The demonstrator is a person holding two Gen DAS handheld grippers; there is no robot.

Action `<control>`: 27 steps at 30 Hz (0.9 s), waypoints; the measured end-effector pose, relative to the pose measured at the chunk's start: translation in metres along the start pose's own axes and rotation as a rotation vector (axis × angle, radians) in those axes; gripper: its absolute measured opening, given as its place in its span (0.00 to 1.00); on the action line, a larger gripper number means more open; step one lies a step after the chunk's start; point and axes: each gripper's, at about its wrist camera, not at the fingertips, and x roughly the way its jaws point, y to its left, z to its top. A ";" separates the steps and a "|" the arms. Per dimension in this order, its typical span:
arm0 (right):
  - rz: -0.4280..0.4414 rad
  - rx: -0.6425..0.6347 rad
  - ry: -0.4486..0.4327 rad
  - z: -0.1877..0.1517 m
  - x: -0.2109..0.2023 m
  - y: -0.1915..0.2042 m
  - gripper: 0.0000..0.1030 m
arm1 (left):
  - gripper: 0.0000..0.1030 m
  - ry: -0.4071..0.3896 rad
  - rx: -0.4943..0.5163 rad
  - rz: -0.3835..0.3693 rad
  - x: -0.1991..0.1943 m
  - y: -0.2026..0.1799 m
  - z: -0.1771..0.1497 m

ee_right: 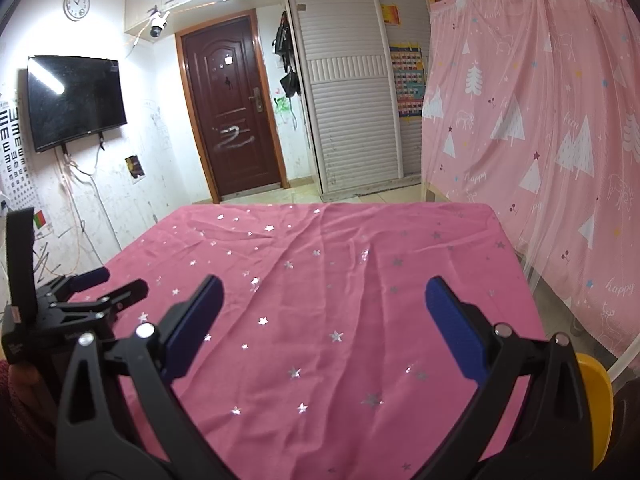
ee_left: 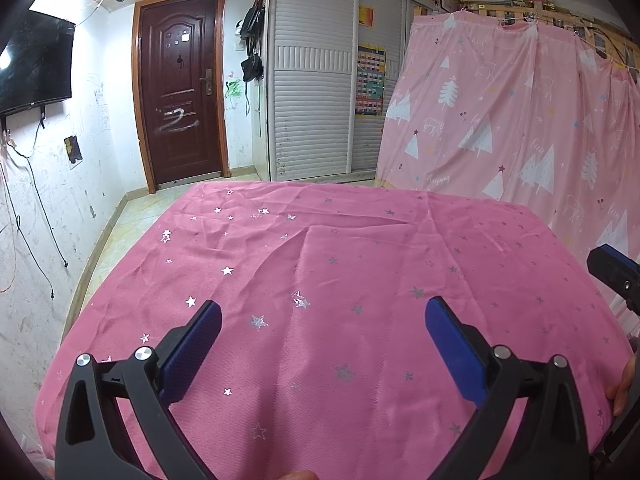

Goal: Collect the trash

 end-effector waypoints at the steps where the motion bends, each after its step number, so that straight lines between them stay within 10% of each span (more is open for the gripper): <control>1: 0.000 0.000 0.000 0.000 0.000 0.000 0.94 | 0.92 0.000 0.000 0.000 0.000 0.000 0.000; 27: 0.000 -0.002 0.001 0.000 0.000 0.000 0.94 | 0.92 -0.005 0.003 0.010 -0.001 0.000 0.000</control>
